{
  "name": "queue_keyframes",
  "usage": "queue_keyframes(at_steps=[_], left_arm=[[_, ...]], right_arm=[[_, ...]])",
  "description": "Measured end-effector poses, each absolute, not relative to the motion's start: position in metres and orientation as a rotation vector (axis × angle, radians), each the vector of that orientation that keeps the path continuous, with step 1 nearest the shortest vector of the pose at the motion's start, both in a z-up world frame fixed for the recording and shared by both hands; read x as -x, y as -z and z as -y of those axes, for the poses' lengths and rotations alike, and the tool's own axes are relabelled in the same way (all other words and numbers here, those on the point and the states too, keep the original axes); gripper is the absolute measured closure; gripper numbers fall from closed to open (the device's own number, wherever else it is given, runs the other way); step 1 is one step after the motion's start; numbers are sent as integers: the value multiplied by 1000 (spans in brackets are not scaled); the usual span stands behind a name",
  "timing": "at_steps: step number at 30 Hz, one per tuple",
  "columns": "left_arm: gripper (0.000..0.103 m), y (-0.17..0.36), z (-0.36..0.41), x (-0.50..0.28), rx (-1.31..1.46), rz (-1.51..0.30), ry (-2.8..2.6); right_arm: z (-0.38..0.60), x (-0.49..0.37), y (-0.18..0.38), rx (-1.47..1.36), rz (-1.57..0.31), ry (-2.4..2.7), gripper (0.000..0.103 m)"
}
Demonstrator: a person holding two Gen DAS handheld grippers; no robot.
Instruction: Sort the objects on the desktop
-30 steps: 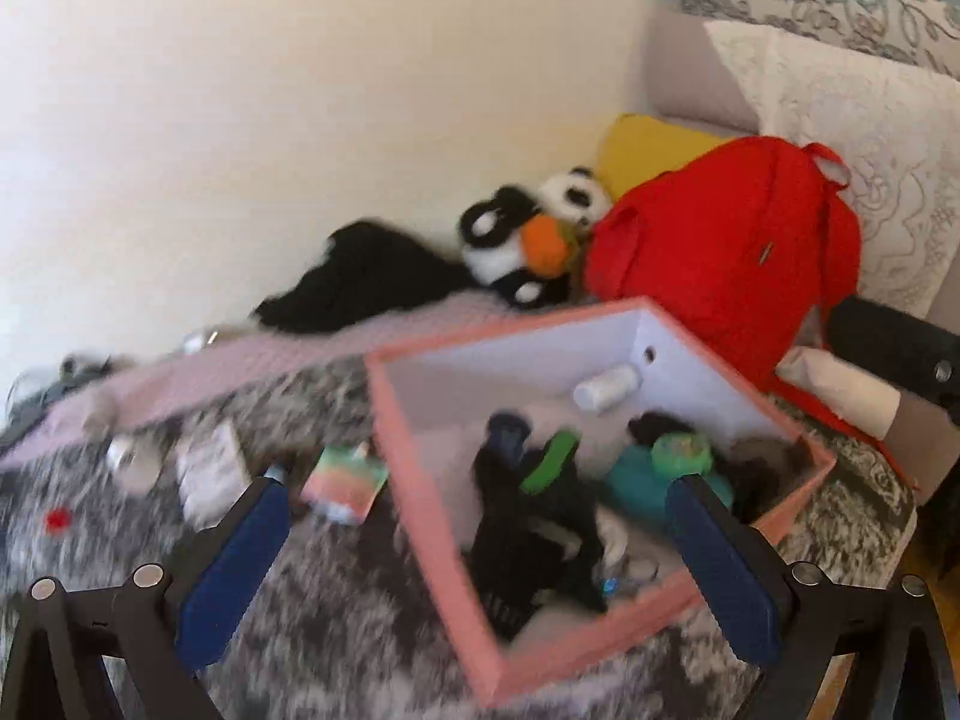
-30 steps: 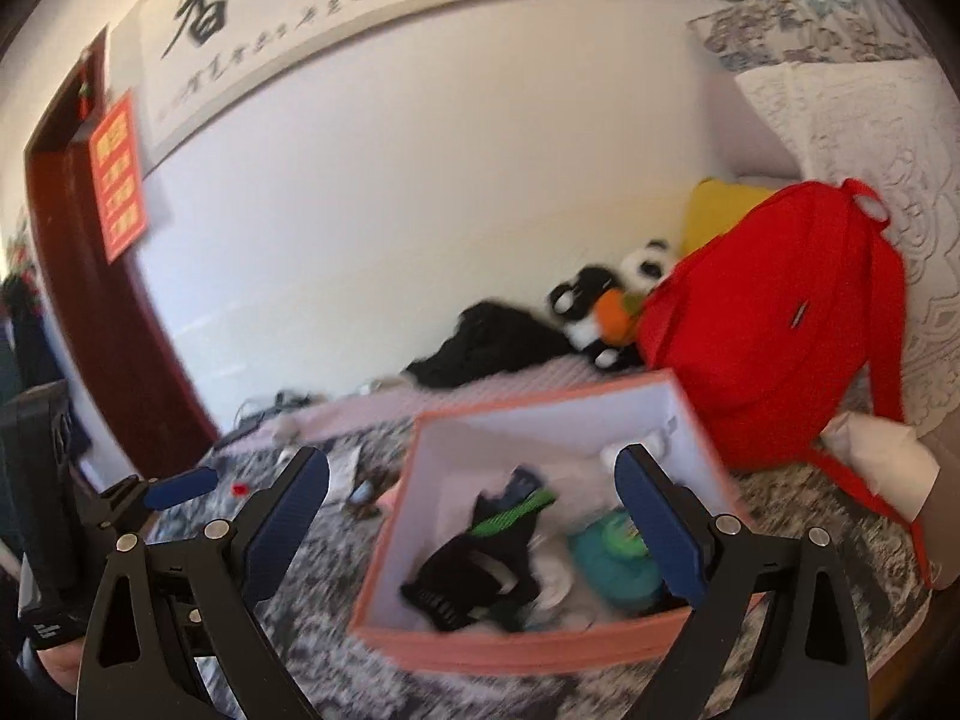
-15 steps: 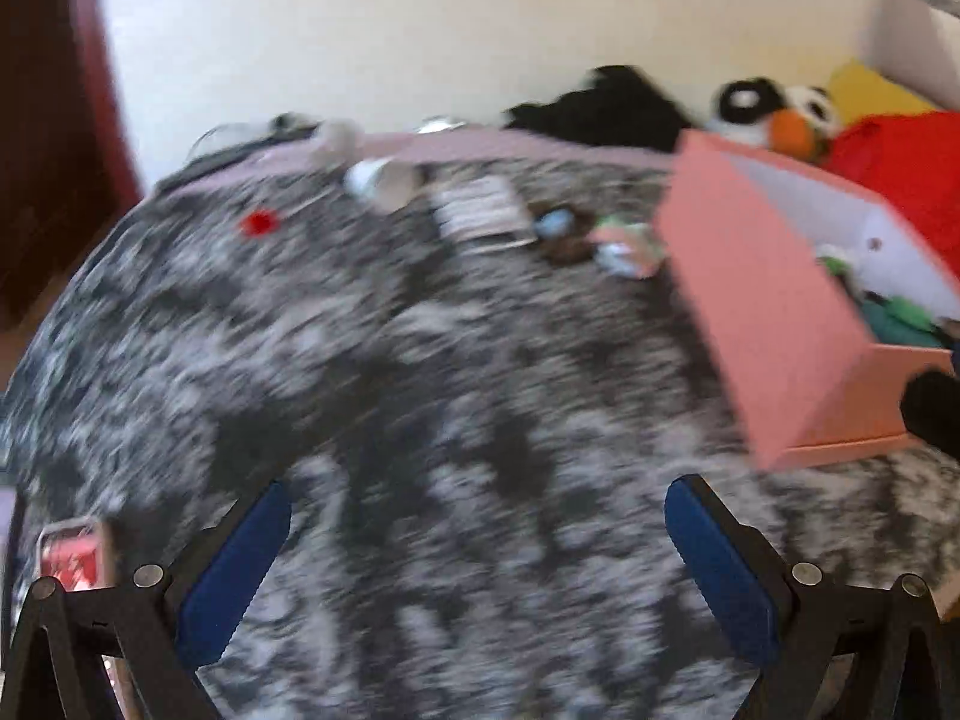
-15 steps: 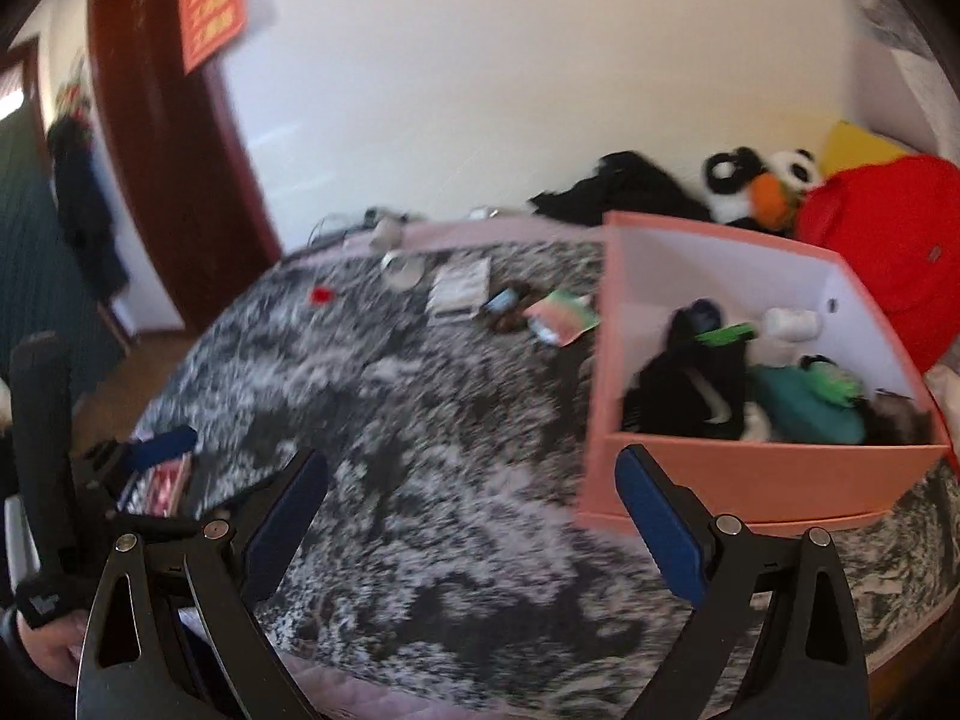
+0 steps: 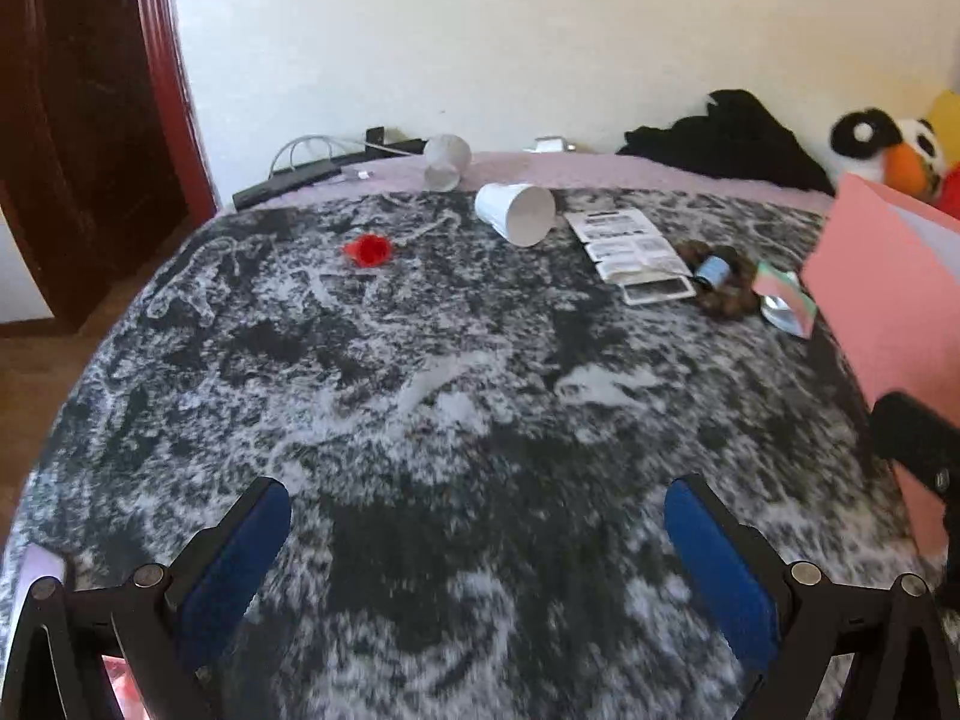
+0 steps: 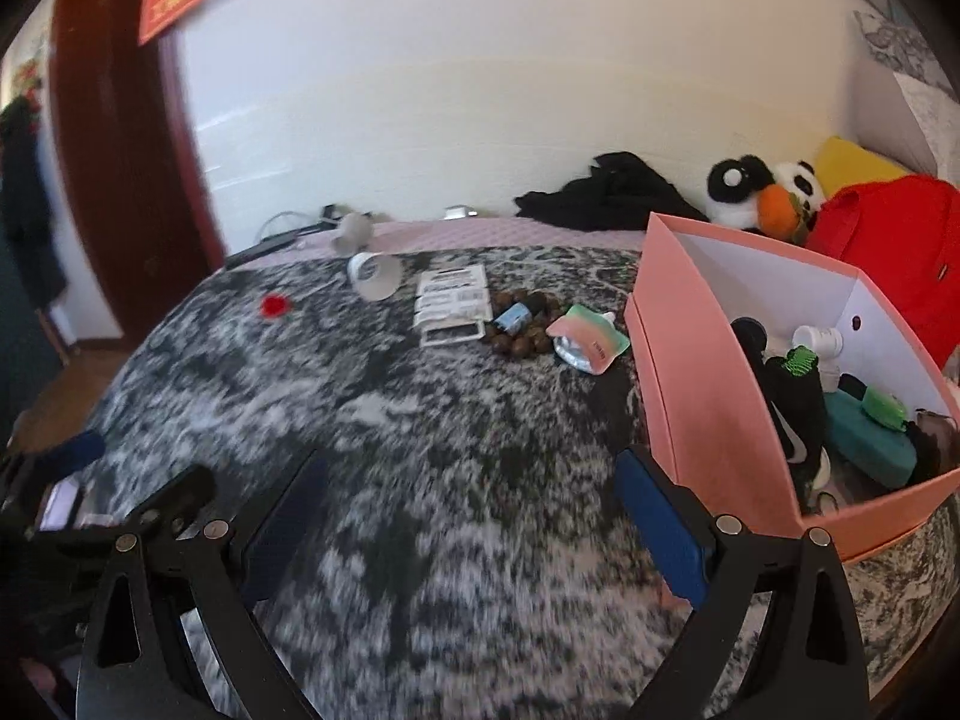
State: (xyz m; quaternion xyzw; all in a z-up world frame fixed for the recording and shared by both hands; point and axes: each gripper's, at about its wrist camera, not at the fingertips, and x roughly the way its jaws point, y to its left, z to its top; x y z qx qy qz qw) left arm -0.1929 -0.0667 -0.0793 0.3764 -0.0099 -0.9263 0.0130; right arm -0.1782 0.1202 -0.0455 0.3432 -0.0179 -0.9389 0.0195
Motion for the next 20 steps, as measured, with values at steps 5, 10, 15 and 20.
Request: queue_keyframes(at_steps=[5, 10, 15, 20], left_arm=[[0, 97, 70, 220, -1229, 15, 2845], [0, 104, 70, 235, -1241, -41, 2872], [0, 114, 69, 242, -1287, -85, 2867], [0, 117, 67, 239, -1192, -49, 2853]], right_arm=[[-118, 221, 60, -1082, 83, 2967, 5], [-123, 246, 77, -1111, 67, 2976, 5], [-138, 252, 87, -1157, 82, 2973, 5], [-148, 252, 88, -1173, 95, 2977, 5]])
